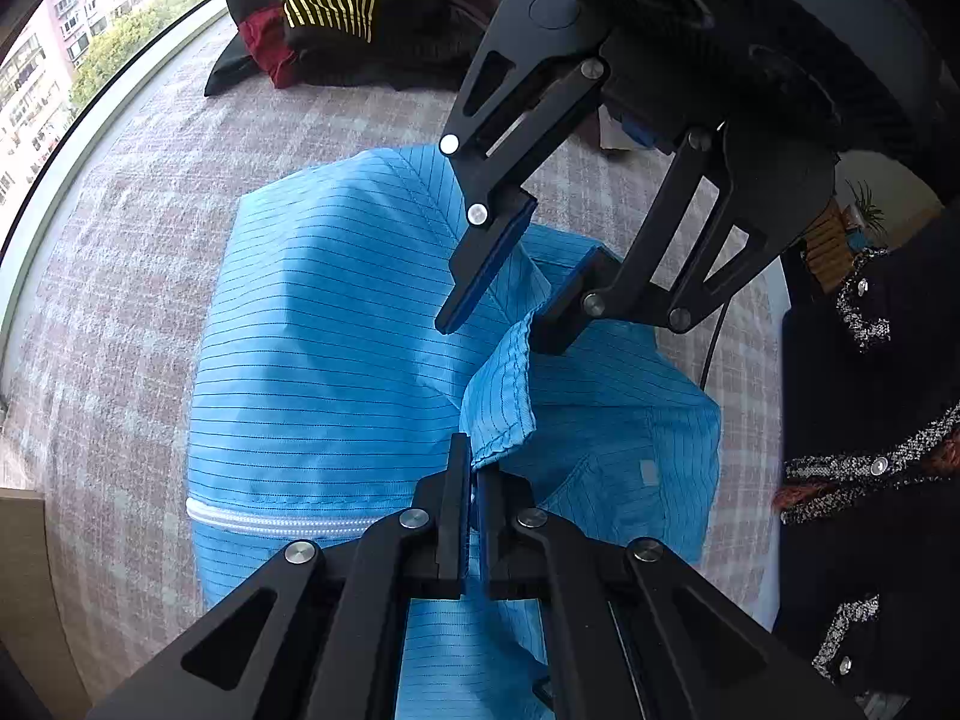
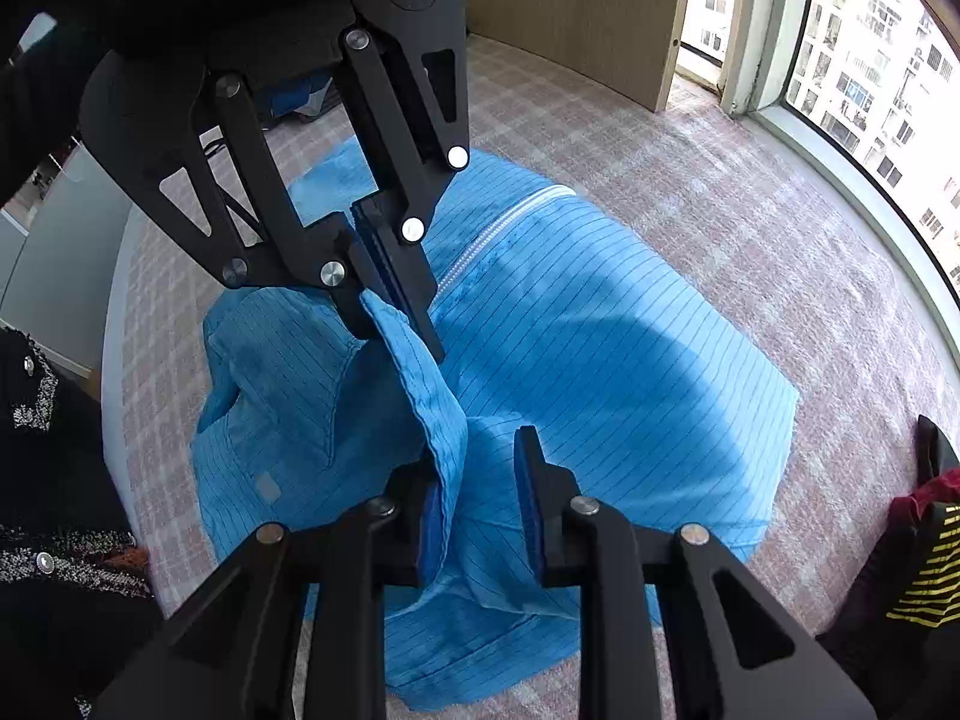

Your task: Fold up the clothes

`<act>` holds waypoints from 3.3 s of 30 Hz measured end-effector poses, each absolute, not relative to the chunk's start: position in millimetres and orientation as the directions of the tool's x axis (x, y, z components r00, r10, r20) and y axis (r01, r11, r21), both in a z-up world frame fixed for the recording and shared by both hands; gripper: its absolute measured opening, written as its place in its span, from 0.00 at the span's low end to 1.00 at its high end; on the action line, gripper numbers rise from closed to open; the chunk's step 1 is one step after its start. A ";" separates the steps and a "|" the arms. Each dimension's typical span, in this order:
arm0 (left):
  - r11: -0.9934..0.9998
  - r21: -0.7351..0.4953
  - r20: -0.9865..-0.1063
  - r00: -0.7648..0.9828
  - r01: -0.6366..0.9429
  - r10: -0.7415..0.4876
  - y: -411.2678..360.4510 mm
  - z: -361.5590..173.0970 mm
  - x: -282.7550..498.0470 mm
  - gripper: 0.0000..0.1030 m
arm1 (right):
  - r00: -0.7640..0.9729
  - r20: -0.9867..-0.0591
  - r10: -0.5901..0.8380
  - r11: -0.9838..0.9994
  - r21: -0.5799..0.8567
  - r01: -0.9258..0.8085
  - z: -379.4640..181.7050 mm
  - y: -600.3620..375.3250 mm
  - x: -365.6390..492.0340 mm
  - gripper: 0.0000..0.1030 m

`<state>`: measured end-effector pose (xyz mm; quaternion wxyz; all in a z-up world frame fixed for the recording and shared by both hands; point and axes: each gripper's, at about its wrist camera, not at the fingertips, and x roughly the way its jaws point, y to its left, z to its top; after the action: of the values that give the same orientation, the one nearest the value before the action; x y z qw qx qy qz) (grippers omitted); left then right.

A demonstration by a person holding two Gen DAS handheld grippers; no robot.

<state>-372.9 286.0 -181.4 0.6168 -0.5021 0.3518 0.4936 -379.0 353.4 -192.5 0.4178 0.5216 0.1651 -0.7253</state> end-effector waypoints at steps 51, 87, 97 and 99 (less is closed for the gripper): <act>-0.524 -0.285 -0.867 -0.018 -0.803 0.498 278.1 -200.6 -239.9 0.45 | -0.059 -0.893 -0.445 -0.739 0.329 0.589 -203.1 387.6 -406.1 0.16; -0.537 0.188 -0.807 -0.441 -0.822 0.393 253.6 -194.4 -138.7 0.20 | 0.143 -0.545 -0.826 -0.551 0.835 -0.002 -245.3 429.3 -397.4 0.15; -0.642 0.119 -0.799 -0.457 -0.758 0.390 200.8 -167.3 -154.0 0.26 | -0.014 -0.703 -0.711 -0.646 0.645 0.408 -168.7 357.1 -336.0 0.18; -0.675 0.106 -0.809 -0.458 -0.730 0.369 188.5 -170.8 -166.6 0.27 | 0.055 -0.731 -0.680 -0.651 0.637 0.412 -186.7 335.2 -335.6 0.19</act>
<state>-166.6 188.5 -170.8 0.3338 -0.3994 0.2264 0.8233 -335.6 335.2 -186.7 0.4026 0.6043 -0.1110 -0.6786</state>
